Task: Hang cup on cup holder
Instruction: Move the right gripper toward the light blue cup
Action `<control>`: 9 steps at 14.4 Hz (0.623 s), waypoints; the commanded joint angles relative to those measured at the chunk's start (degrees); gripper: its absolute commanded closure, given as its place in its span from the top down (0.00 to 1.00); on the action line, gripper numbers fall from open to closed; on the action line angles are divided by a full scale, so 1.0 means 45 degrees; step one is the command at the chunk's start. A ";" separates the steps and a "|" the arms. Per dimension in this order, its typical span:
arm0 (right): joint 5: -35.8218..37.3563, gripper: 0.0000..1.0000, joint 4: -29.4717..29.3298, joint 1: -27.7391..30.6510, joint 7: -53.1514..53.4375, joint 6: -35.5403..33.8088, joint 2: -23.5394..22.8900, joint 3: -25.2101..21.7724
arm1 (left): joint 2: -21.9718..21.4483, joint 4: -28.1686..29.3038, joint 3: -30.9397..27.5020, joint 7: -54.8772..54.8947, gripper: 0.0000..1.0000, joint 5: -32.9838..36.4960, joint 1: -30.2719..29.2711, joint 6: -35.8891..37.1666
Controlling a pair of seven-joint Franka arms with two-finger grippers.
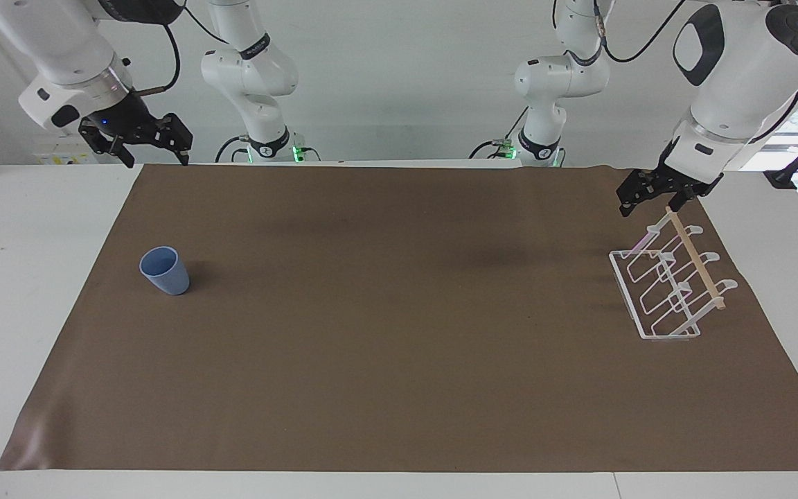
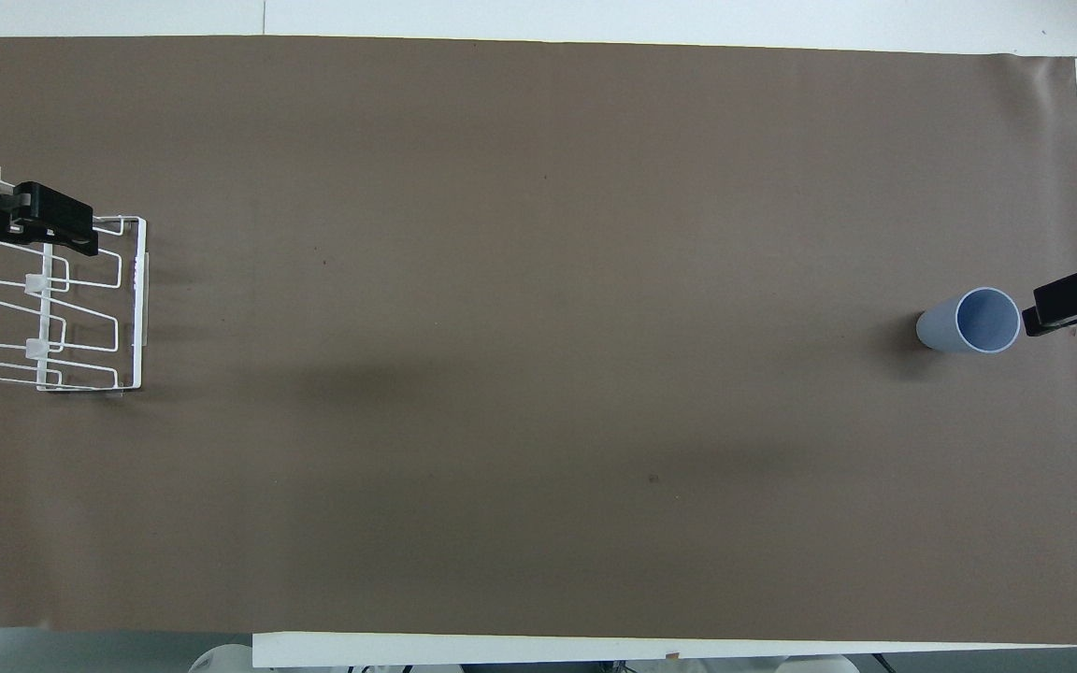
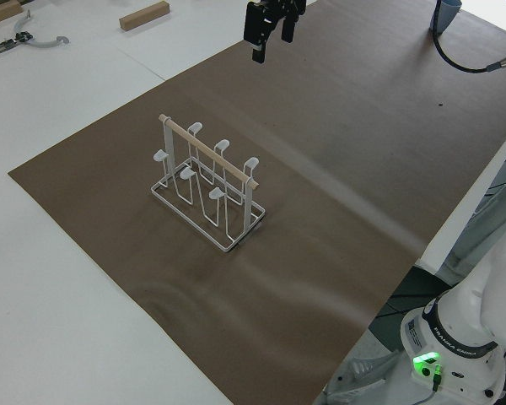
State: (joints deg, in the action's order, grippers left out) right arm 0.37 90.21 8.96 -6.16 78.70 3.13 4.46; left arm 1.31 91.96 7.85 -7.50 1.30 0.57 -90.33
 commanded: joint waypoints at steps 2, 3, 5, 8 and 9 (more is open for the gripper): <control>0.0075 1.00 0.0345 0.0139 -0.0174 0.0422 0.0282 0.0024 | -0.0214 0.0209 0.0150 -0.0110 1.00 -0.0092 -0.0185 0.0093; 0.0094 1.00 0.0344 0.0119 -0.0116 0.0422 0.0301 0.0024 | -0.0214 0.0209 0.0150 -0.0110 1.00 -0.0073 -0.0166 0.0093; 0.0075 1.00 0.0325 0.0138 -0.0154 0.0403 0.0320 0.0024 | -0.0214 0.0209 0.0150 -0.0110 1.00 -0.0073 -0.0185 0.0093; 0.0501 1.00 0.0209 0.0158 -0.0348 0.0422 0.0282 0.0005 | -0.0214 0.0209 0.0150 -0.0110 1.00 -0.0073 -0.0185 0.0093; 0.0833 1.00 0.0208 0.0178 -0.0814 0.0519 0.0243 0.0005 | -0.0214 0.0190 0.0150 -0.0110 1.00 -0.0092 -0.0166 0.0093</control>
State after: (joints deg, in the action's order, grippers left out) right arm 2.06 90.16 9.17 -6.67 79.66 3.31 4.42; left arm 1.31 91.96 7.85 -7.50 1.29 0.57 -90.33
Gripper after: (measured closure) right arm 0.000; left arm 0.000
